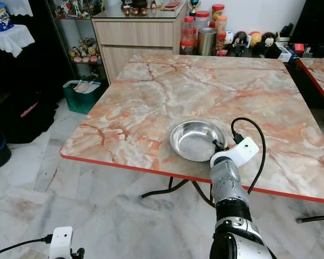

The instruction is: Setting the table

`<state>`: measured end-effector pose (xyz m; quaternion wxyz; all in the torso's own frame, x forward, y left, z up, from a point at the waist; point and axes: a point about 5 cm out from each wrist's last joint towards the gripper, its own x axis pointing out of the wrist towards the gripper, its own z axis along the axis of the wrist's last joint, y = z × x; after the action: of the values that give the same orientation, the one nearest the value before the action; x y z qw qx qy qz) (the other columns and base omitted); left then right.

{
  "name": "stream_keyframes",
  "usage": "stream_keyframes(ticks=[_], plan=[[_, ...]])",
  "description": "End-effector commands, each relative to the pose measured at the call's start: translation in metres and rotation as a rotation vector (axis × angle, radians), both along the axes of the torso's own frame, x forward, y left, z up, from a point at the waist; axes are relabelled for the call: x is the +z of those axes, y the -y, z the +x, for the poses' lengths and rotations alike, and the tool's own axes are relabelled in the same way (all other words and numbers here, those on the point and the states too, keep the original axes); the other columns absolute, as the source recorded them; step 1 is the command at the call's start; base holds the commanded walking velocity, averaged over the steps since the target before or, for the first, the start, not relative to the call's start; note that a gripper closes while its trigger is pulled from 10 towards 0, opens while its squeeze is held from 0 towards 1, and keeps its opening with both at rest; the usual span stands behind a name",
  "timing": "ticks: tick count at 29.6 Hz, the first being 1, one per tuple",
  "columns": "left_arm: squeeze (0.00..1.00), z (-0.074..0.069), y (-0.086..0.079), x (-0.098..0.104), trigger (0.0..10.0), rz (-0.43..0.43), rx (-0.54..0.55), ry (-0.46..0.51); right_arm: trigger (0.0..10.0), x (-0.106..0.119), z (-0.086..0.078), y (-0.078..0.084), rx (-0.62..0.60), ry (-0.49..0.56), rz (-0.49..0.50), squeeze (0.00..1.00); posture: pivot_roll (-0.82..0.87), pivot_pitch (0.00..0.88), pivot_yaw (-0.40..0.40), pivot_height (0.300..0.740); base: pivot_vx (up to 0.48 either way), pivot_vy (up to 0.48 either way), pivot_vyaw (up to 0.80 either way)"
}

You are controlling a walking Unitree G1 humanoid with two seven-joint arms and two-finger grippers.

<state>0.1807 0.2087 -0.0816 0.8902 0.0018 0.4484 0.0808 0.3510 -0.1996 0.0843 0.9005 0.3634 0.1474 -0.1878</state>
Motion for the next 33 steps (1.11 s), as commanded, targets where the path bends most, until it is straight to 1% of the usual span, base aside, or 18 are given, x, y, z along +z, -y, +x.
stream_keyframes(ticks=[1,2,6,9,13,14,15,16,17,18,21,26,27,29,30,32,33], plan=[[0.0,-0.004,-0.003,-0.002,10.0,0.003,-0.004,-0.024,10.0,0.004,0.004,-0.003,0.005,0.013,0.003,0.85,0.0,0.0,0.043,0.74,0.0,0.0,0.0],[0.0,-0.004,-0.003,-0.002,10.0,0.004,-0.005,-0.024,10.0,0.004,0.004,-0.003,0.005,0.015,0.003,1.0,0.0,0.0,0.043,0.74,0.0,0.0,0.0],[0.0,-0.004,-0.003,-0.002,10.0,0.004,-0.005,-0.024,10.0,0.004,0.004,-0.003,0.003,0.017,0.004,1.0,0.0,0.0,0.043,0.74,0.0,0.0,0.0],[0.0,-0.004,-0.003,-0.002,10.0,0.003,-0.005,-0.023,10.0,0.009,0.006,-0.003,0.004,0.053,0.0,1.0,0.01,0.0,0.044,0.74,0.0,0.0,0.0],[0.0,-0.004,-0.002,-0.002,10.0,-0.001,-0.002,-0.022,10.0,0.023,0.008,-0.002,0.018,0.165,-0.086,1.0,0.01,0.0,0.043,0.74,0.0,0.0,0.0],[0.0,-0.004,-0.002,-0.002,10.0,-0.003,-0.001,-0.02,10.0,0.029,0.008,-0.002,0.02,0.203,-0.127,1.0,0.01,0.0,0.043,0.74,0.0,0.0,0.0],[0.0,-0.004,-0.002,-0.002,10.0,-0.004,0.0,-0.019,10.0,0.031,0.009,-0.001,0.022,0.215,-0.142,1.0,0.01,0.0,0.043,0.74,0.0,0.0,0.0],[0.0,-0.004,-0.002,-0.002,10.0,-0.005,0.0,-0.018,10.0,0.032,0.009,-0.001,0.024,0.225,-0.163,0.77,0.01,0.0,0.043,0.74,0.0,0.0,0.0],[0.0,-0.003,-0.002,-0.001,10.0,-0.006,0.001,-0.017,10.0,0.036,0.008,-0.001,0.032,0.247,-0.215,0.16,0.01,0.0,0.043,0.74,0.0,0.0,0.0],[0.0,-0.003,-0.002,-0.001,10.0,-0.007,0.003,-0.013,10.0,0.039,0.008,-0.001,0.039,0.264,-0.264,0.0,0.01,0.0,0.043,0.74,0.0,0.0,0.0],[0.0,-0.003,-0.002,-0.001,10.0,-0.01,0.005,-0.004,10.0,0.045,0.006,-0.002,0.049,0.308,-0.37,0.0,0.01,0.0,0.043,0.74,0.0,0.0,0.0],[0.0,-0.002,-0.002,-0.001,10.0,-0.016,0.01,0.001,10.0,0.04,0.003,-0.002,0.04,0.299,-0.375,0.0,0.01,0.0,0.039,0.74,0.0,0.0,0.0],[0.0,-0.003,-0.002,-0.001,10.0,-0.016,0.01,0.002,10.0,0.035,-0.001,0.0,0.056,0.287,-0.429,0.0,0.0,0.0,0.037,0.74,0.0,0.0,0.0],[0.0,-0.003,-0.002,-0.001,10.0,-0.014,0.009,0.001,10.0,0.033,-0.002,0.0,0.068,0.282,-0.46,0.0,0.0,0.0,0.037,0.74,0.0,0.0,0.0],[0.0,-0.003,-0.002,-0.001,10.0,-0.013,0.008,0.001,10.0,0.032,-0.003,-0.002,0.092,0.285,-0.512,0.0,0.0,0.0,0.037,0.74,0.0,0.0,0.0],[0.0,-0.003,-0.002,-0.001,10.0,-0.003,0.004,0.002,10.0,0.026,-0.007,-0.006,0.171,0.288,-0.652,0.0,-0.01,0.0,0.034,0.74,0.0,0.0,0.0],[0.0,-0.003,-0.002,-0.001,10.0,0.0,0.003,0.002,10.0,0.019,-0.012,-0.011,0.239,0.291,-0.765,0.0,-0.01,0.0,0.032,0.74,0.0,0.0,0.0]])
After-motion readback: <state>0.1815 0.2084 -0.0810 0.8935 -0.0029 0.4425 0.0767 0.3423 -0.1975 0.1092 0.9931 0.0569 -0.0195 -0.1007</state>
